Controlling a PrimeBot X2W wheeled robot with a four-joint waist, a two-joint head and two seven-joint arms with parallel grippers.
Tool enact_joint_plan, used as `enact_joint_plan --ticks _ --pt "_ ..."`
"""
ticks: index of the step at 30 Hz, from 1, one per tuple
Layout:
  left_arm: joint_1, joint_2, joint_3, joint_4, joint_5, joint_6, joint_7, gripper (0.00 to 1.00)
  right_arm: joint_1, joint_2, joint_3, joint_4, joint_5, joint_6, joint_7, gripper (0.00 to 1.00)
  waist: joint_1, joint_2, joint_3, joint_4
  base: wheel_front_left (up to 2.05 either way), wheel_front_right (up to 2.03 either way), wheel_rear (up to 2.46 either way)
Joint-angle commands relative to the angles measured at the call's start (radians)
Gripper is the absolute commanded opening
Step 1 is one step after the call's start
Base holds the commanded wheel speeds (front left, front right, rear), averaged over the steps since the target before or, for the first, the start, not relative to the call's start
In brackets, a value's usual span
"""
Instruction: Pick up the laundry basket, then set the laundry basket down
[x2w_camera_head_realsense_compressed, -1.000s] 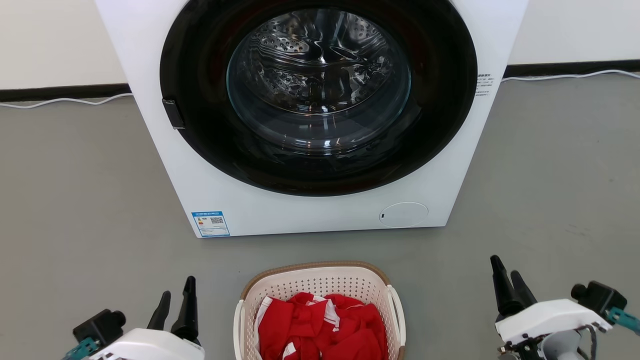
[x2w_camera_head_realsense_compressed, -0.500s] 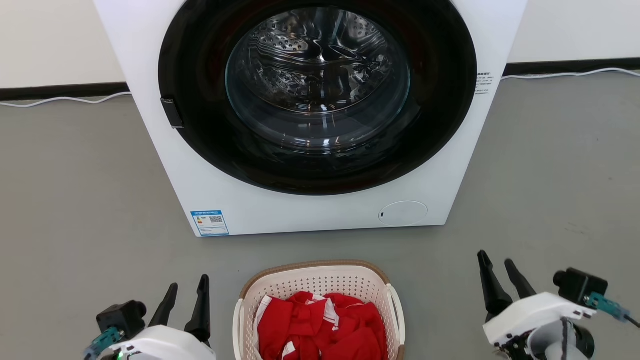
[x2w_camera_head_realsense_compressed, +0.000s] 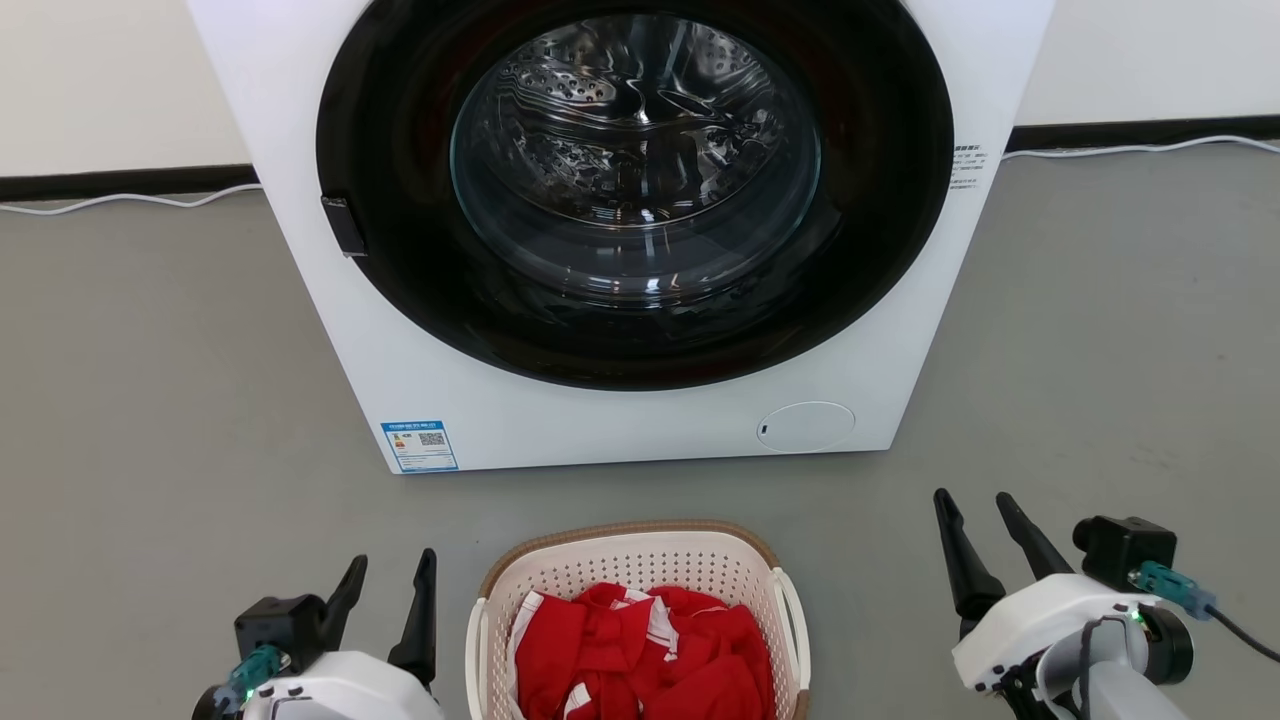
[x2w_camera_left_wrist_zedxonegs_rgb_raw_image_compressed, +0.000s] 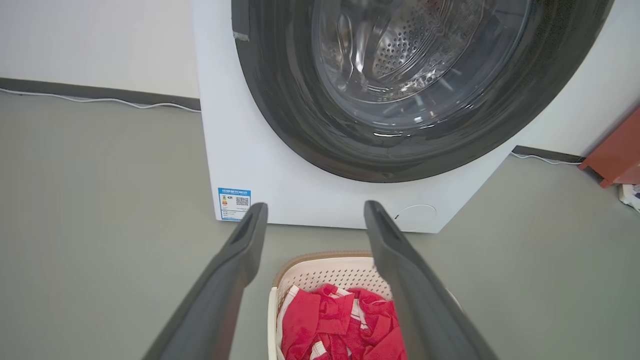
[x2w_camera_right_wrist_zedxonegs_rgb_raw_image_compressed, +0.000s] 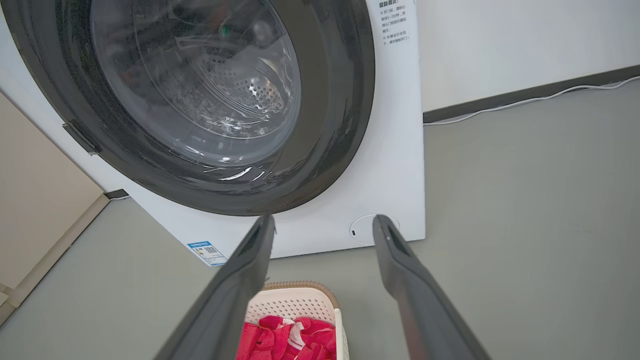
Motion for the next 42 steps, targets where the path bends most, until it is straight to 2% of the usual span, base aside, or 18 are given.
enact_joint_plan --ticks 1,26,42 --pt "-0.064 0.018 0.020 -0.017 0.037 0.010 -0.017 1.00 -0.043 -0.015 0.023 -0.013 -0.034 0.003 -0.020 1.00 -0.0001 0.0000 0.000 0.000 0.00 0.00 0.00" --pt "-0.105 0.009 0.004 0.031 0.348 0.020 -0.093 1.00 -0.123 -0.037 0.092 0.070 -0.299 0.003 -0.097 1.00 -0.0001 0.0000 0.001 0.002 0.00 0.00 0.00" --pt "-0.095 -0.024 0.111 0.064 0.286 0.040 -0.097 1.00 -0.113 0.006 -0.041 0.095 -0.354 0.003 -0.100 1.00 -0.0001 0.0000 0.000 0.005 0.00 0.00 0.00"
